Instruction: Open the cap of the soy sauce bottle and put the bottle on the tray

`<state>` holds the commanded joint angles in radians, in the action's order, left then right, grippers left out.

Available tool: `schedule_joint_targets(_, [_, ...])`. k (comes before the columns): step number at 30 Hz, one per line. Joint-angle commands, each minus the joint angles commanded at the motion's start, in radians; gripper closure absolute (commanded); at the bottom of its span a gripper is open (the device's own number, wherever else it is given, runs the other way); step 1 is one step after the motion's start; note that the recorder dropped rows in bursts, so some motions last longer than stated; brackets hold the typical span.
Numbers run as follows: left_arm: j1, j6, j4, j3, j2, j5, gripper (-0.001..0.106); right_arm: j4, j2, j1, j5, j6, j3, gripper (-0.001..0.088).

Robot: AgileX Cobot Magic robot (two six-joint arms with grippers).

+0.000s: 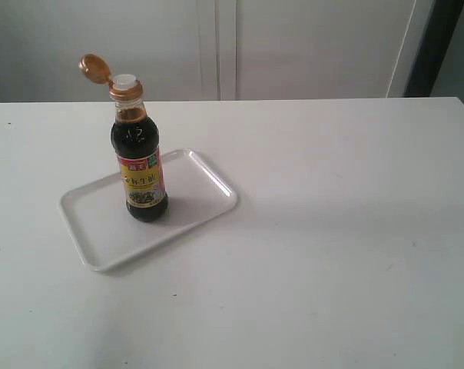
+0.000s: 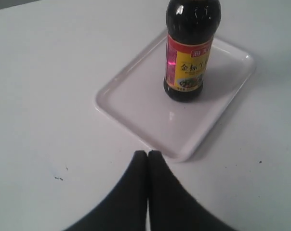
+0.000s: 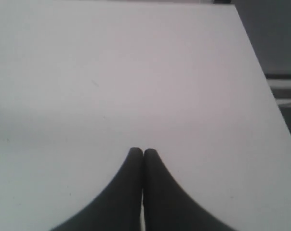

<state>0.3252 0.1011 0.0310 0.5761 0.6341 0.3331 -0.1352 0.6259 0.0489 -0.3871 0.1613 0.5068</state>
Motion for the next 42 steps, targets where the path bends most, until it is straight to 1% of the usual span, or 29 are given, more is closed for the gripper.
schedule_joint_targets(9, [0.000,0.038,-0.009,-0.074,-0.139,-0.025,0.105,0.000,-0.223,0.000,0.054,0.000,-0.090,0.0868])
schedule_joint_targets(14, [0.000,0.038,-0.060,-0.114,-0.223,-0.030,0.105,0.000,-0.334,0.000,0.082,0.000,-0.127,0.0868])
schedule_joint_targets(19, [0.000,0.028,-0.074,-0.141,-0.297,-0.038,0.105,0.000,-0.411,0.000,0.102,-0.028,-0.136,0.0868])
schedule_joint_targets(21, [0.000,0.026,-0.072,-0.150,-0.324,-0.060,0.105,0.000,-0.434,0.000,0.121,-0.028,-0.148,0.0868])
schedule_joint_targets(24, [0.000,0.004,-0.072,-0.160,-0.349,-0.100,0.105,0.000,-0.448,0.000,0.122,-0.028,-0.150,0.0868])
schedule_joint_targets(42, [0.000,0.004,-0.071,-0.160,-0.354,-0.097,0.105,0.002,-0.449,0.000,0.117,-0.026,-0.150,0.0868])
